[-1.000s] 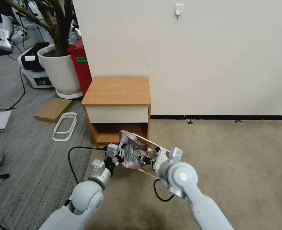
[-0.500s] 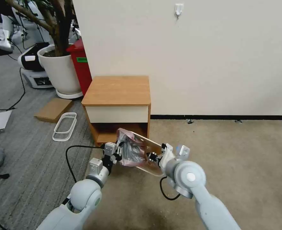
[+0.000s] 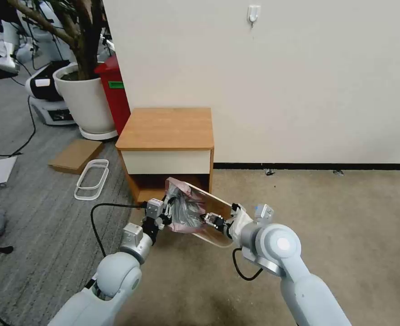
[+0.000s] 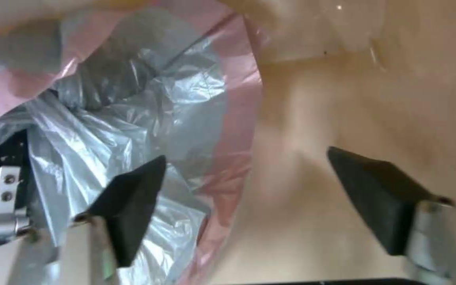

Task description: Pick up the garbage bag from the table and place it over the trash can.

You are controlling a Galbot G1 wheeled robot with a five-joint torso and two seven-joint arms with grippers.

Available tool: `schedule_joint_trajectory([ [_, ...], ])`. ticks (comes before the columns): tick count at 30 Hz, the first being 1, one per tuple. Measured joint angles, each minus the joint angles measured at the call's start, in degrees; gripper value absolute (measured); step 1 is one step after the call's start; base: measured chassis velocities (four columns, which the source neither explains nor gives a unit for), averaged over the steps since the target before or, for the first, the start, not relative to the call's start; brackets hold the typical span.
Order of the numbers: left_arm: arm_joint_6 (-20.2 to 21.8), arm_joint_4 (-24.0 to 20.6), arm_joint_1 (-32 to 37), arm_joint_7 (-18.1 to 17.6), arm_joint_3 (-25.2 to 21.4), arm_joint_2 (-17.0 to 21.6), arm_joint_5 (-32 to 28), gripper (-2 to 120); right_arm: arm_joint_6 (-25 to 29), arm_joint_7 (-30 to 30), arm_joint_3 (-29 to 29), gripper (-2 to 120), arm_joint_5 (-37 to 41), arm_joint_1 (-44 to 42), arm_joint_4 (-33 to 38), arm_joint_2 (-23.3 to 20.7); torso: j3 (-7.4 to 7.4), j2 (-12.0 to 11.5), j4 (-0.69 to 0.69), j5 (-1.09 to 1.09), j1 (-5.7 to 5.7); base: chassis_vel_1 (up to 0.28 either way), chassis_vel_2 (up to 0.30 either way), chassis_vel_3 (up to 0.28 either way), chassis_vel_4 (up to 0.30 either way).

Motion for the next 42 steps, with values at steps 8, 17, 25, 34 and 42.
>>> schedule_joint_trajectory([
  [8,-0.1,0.0,-0.06,0.13,0.04,-0.32,0.69,6,-0.06,0.7,0.52,99,2.44,0.51,-0.66,2.12,0.0,0.0,0.0,-0.01,0.0,0.0,0.0,0.0,0.0],
  [17,-0.1,0.18,-0.26,0.13,0.15,-0.71,0.93,6,0.24,1.03,0.62,98,2.79,1.13,-1.94,5.13,0.0,0.0,0.0,0.0,0.0,0.0,0.0,0.0,0.0],
  [25,-0.1,0.37,-0.57,0.1,0.14,-0.75,0.98,6,1.59,0.87,1.09,93,1.76,1.48,-3.07,8.47,0.0,0.0,0.0,-0.01,0.0,0.0,0.0,0.0,0.0],
  [34,-0.1,0.82,-0.92,0.02,0.38,-0.86,0.98,6,2.23,0.54,1.2,80,0.59,1.52,-3.61,10.31,0.0,0.0,0.0,-0.01,0.0,0.0,0.0,0.0,0.0],
  [42,-0.1,0.89,-1.05,-0.08,0.42,-0.88,0.98,6,2.75,-0.2,1.13,68,-1.46,1.6,-4.35,11.62,0.0,0.0,0.0,0.0,0.0,0.0,0.0,0.0,0.0],
])
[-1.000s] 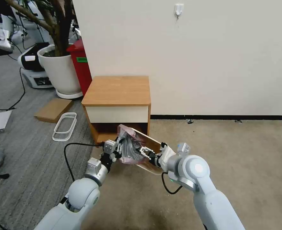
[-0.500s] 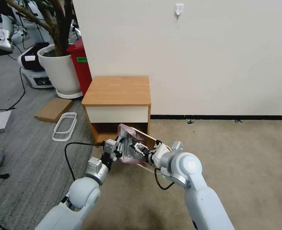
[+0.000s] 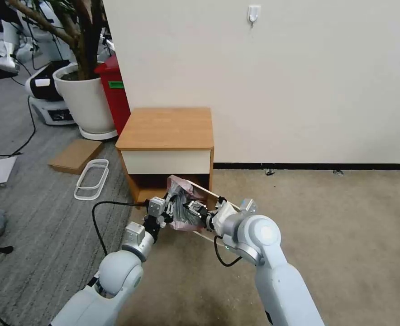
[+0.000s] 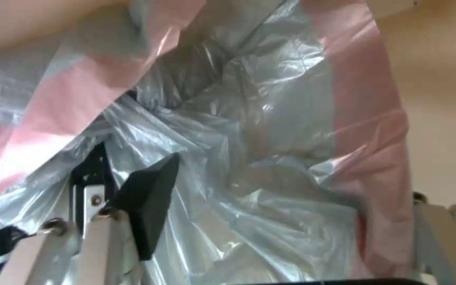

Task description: Pick up the garbage bag from the table and place it over the trash can.

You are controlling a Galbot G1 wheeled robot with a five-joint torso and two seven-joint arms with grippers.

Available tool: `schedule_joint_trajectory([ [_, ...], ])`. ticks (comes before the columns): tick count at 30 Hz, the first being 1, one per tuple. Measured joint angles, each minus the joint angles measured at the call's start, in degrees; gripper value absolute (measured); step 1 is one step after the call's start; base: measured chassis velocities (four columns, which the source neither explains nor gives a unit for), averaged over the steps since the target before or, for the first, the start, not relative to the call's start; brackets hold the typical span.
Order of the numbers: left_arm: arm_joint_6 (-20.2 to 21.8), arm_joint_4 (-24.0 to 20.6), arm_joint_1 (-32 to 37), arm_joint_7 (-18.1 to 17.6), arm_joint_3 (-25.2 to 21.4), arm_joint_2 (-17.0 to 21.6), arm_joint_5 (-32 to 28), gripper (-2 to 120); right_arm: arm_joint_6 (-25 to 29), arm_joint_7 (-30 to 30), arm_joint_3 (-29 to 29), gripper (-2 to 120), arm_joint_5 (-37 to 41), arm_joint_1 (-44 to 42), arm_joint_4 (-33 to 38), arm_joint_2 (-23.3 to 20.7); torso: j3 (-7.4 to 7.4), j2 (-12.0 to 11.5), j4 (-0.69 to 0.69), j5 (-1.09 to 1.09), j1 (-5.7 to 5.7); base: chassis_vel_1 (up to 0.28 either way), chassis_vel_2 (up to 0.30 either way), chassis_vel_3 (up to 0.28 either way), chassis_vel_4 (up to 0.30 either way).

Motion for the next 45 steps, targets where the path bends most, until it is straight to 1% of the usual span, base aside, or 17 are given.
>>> schedule_joint_trajectory([
  [2,0.0,0.0,0.04,-0.03,-0.03,0.02,-0.01,6,0.4,-0.54,-0.13,61,-1.2,-0.03,-0.21,-0.12,0.0,0.0,0.0,0.0,0.0,0.0,0.0,0.0,0.0],
  [3,0.0,0.0,0.04,-0.03,-0.03,0.02,-0.01,6,0.4,-0.54,-0.13,61,-1.2,-0.03,-0.21,-0.12,0.0,0.0,0.0,0.0,0.0,0.0,0.0,0.0,0.0],
  [5,-0.02,0.0,0.08,-0.05,-0.06,0.02,-0.01,6,0.62,-0.87,-0.18,52,-1.91,-0.14,-0.28,-0.32,0.0,0.0,0.0,0.0,0.0,0.0,0.0,0.0,0.0],
  [6,-0.02,0.0,0.08,-0.05,-0.06,0.02,-0.01,6,0.62,-0.87,-0.18,52,-1.91,-0.14,-0.28,-0.32,0.0,0.0,0.0,0.0,0.0,0.0,0.0,0.0,0.0],
  [9,-0.05,0.0,0.07,-0.06,-0.06,-0.05,-0.01,6,1.13,-1.51,-0.27,38,-3.18,-0.32,-0.28,-0.77,0.0,0.0,0.0,0.0,0.0,0.0,0.0,0.0,0.0],
  [10,-0.05,0.0,0.07,-0.06,-0.06,-0.05,-0.01,6,1.13,-1.51,-0.27,38,-3.18,-0.32,-0.28,-0.77,0.0,0.0,0.0,0.0,0.0,0.0,0.0,0.0,0.0],
  [11,-0.06,0.0,0.08,-0.07,-0.05,-0.07,-0.01,6,1.41,-1.9,-0.28,32,-3.68,-0.38,-0.28,-1.01,0.0,0.0,0.0,0.0,0.0,0.0,0.0,0.0,0.0],
  [12,-0.07,0.0,0.09,-0.07,-0.04,-0.08,-0.01,6,1.49,-1.98,-0.28,30,-3.77,-0.39,-0.28,-1.05,0.0,0.0,0.0,0.0,0.0,0.0,0.0,0.0,0.0],
  [13,-0.1,0.01,0.12,-0.07,-0.02,-0.12,0.0,6,1.93,-2.39,-0.28,23,-4.35,-0.44,-0.28,-1.23,0.0,0.0,0.0,0.0,0.0,0.0,0.0,0.0,0.0],
  [14,-0.1,0.01,0.12,-0.07,-0.02,-0.12,0.0,6,1.93,-2.39,-0.28,23,-4.35,-0.44,-0.28,-1.23,0.0,0.0,0.0,0.0,0.0,0.0,0.0,0.0,0.0],
  [17,-0.15,0.02,0.18,-0.08,0.06,-0.14,0.06,6,2.55,-3.23,-0.28,10,-5.52,-0.59,-0.3,-1.41,0.0,0.0,0.0,0.0,0.0,0.0,0.0,0.0,0.0],
  [23,-0.18,0.02,0.26,-0.08,0.05,-0.11,0.1,6,3.47,-4.58,-0.4,6,-6.86,-0.95,-0.29,-1.57,0.0,0.0,-0.01,0.0,0.0,0.0,0.0,0.0,0.0],
  [25,-0.2,0.02,0.28,-0.08,-0.01,-0.07,0.11,6,3.72,-4.94,-0.46,0,-7.44,-1.1,-0.17,-1.56,0.0,0.0,0.0,0.0,0.0,0.0,0.0,0.0,0.0],
  [32,-0.22,0.37,0.3,-0.15,-0.26,0.04,0.11,6,4.12,-7.39,-1.12,0,-11.12,-2.8,1.95,-2.89,0.0,0.0,0.0,0.0,0.0,0.0,0.0,0.0,0.0],
  [35,-0.21,0.72,0.36,-0.55,-0.33,-0.07,0.04,6,4.87,-10.27,-1.94,0,-15.56,-4.45,4.11,-4.35,0.0,0.0,0.0,0.0,0.0,0.0,0.0,0.0,0.0],
  [37,0.82,1.08,0.41,-2.48,-0.15,-0.42,-0.9,6,5.58,-13.88,-3.04,0,-20.19,-7.04,8.35,-6.16,0.0,0.0,-0.01,0.0,0.0,0.0,0.0,0.0,0.0],
  [45,3.83,1.6,0.31,-6.15,0.23,-1.11,-3.02,6,7.16,-17.51,-5.48,0,-24.25,-9.73,15.26,-7.45,0.0,0.0,-0.01,0.0,0.0,0.0,0.0,0.0,0.0],
])
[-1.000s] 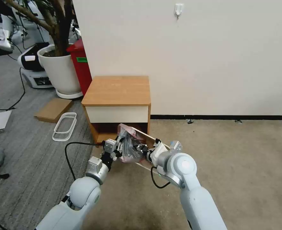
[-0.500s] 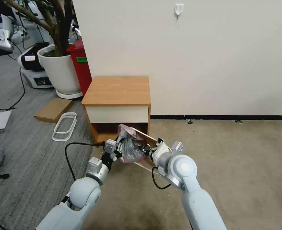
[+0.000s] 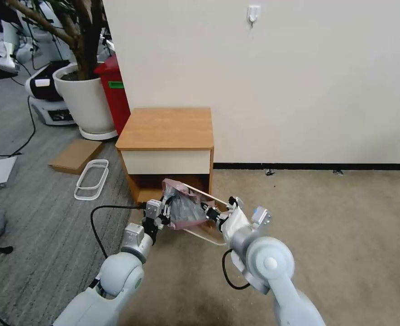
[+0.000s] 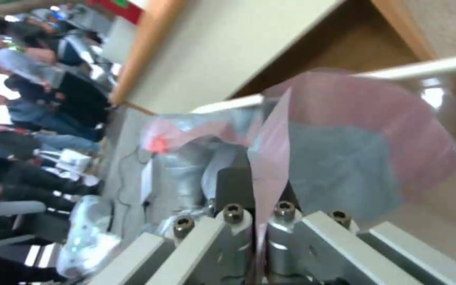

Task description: Pick up the garbage bag from the table and place it over the trash can.

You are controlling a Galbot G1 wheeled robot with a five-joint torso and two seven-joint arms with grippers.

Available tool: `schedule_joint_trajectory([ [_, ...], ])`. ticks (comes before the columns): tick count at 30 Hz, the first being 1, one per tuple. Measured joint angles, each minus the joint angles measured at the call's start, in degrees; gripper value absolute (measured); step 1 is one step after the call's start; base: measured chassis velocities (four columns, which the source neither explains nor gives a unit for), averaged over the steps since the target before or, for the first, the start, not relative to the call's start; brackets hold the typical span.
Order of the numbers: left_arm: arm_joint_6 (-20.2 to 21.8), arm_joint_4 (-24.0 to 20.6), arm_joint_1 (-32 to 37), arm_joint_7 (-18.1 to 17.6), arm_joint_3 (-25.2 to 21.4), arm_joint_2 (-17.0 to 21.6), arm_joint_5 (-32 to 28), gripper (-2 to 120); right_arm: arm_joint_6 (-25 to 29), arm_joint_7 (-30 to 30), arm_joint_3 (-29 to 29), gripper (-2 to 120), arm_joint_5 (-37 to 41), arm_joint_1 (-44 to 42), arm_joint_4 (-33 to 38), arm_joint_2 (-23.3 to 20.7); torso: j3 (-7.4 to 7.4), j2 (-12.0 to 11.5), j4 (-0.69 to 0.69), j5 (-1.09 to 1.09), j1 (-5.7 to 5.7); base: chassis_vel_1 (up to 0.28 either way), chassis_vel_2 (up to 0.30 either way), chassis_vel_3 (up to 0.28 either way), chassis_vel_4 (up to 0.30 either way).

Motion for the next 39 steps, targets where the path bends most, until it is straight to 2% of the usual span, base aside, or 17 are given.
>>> schedule_joint_trajectory([
  [2,0.6,0.27,0.0,-0.76,0.03,-0.27,-0.31,6,1.3,-2.41,-0.87,0,-3.01,-0.58,1.15,-0.23,0.0,0.0,0.0,0.0,0.0,0.0,0.0,0.0,0.0],
  [8,1.01,0.37,0.28,-1.0,0.04,-0.42,-0.48,6,2.61,-5.11,-0.74,4,-5.55,-0.07,1.61,-0.62,0.0,0.0,0.0,0.0,0.0,0.0,0.0,0.0,0.0],
  [18,0.84,-0.05,0.45,-0.88,-0.5,-0.26,-1.79,6,3.47,-5.06,3.18,6,-6.57,1.02,-3.51,-1.95,0.0,0.0,0.0,0.0,-0.01,0.0,0.0,0.0,0.0],
  [28,1.41,-1.28,-0.88,-1.46,-2.05,0.24,-7.39,6,3.4,-4.8,4.72,6,-6.04,1.4,-3.01,-2.14,0.0,0.0,0.0,0.0,-0.01,0.0,0.0,0.0,0.0],
  [31,2.48,-2.03,-0.8,-2.63,-2.48,0.35,-9.91,6,3.81,-4.82,5.14,6,-4.98,1.6,-2.35,-2.13,0.0,0.0,0.0,0.0,-0.01,0.0,0.0,0.0,0.0],
  [39,3.0,-2.06,-0.66,-3.3,-3.19,0.19,-10.38,6,2.41,-4.38,5.44,6,-3.39,1.32,-0.25,-2.3,0.0,0.0,0.0,-0.01,-0.01,0.0,0.0,0.0,0.0],
])
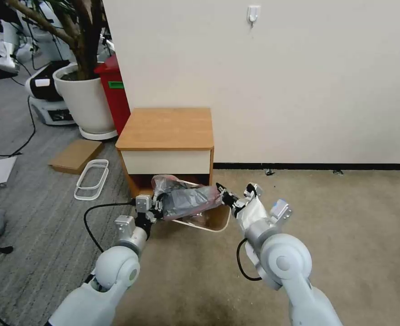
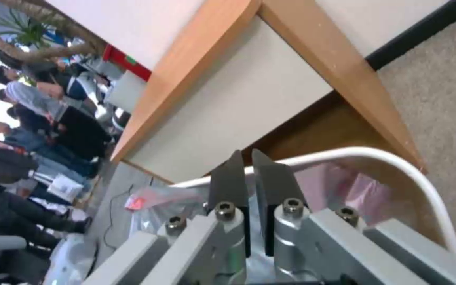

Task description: Pick up the garbage bag from the table and place it over the trash can.

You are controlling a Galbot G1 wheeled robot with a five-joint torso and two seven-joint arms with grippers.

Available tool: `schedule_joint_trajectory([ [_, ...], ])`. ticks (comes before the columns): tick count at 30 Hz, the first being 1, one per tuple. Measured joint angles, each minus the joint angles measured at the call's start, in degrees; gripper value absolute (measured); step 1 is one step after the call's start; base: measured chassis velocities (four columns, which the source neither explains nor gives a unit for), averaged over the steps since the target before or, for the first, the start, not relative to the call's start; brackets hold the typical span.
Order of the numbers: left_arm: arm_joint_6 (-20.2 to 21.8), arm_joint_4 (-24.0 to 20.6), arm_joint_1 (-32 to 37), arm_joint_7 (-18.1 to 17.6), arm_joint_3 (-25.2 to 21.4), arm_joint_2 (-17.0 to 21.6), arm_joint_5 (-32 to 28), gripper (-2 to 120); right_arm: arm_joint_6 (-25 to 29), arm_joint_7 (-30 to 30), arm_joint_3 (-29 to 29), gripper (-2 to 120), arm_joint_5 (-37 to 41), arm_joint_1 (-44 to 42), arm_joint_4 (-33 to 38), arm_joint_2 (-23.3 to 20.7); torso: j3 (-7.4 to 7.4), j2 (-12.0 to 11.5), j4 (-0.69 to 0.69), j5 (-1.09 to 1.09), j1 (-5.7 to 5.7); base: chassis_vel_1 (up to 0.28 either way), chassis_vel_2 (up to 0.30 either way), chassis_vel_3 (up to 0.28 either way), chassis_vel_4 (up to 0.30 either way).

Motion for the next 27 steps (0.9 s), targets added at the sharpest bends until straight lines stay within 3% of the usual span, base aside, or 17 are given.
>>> schedule_joint_trajectory([
  [3,-0.21,0.03,-0.05,0.48,-0.27,0.18,-0.01,6,-0.82,1.01,0.25,8,1.62,0.03,0.71,-0.24,0.0,0.0,0.0,0.0,0.0,0.0,0.0,0.0,0.0],
  [8,-1.54,0.12,0.05,2.31,-0.94,0.52,0.0,6,-2.38,2.25,1.41,24,4.62,0.48,1.5,-0.81,0.0,0.0,0.0,0.01,0.0,0.0,0.0,0.0,0.0],
  [11,-2.73,0.09,0.4,4.2,-1.36,0.55,-0.08,6,-3.96,3.99,1.93,40,7.09,0.49,2.02,-1.19,0.0,0.0,0.0,0.01,0.0,0.0,0.0,0.0,0.0],
  [20,-4.83,-0.04,1.0,7.87,-2.43,1.07,0.19,6,-5.32,6.62,3.03,69,11.47,1.5,2.08,-2.18,0.0,0.0,0.0,0.01,0.0,0.0,0.0,0.0,0.0],
  [23,-5.33,-0.2,1.24,8.47,-2.89,1.2,0.27,6,-6.01,7.54,3.71,84,12.61,1.65,1.8,-2.9,0.0,0.0,0.0,0.01,0.0,0.0,0.0,0.0,0.0],
  [27,-5.61,-0.24,1.28,8.61,-3.01,1.49,0.32,6,-6.18,7.73,4.04,89,13.9,1.43,2.17,-3.56,0.0,0.0,0.0,0.01,0.0,0.0,0.0,0.0,0.0],
])
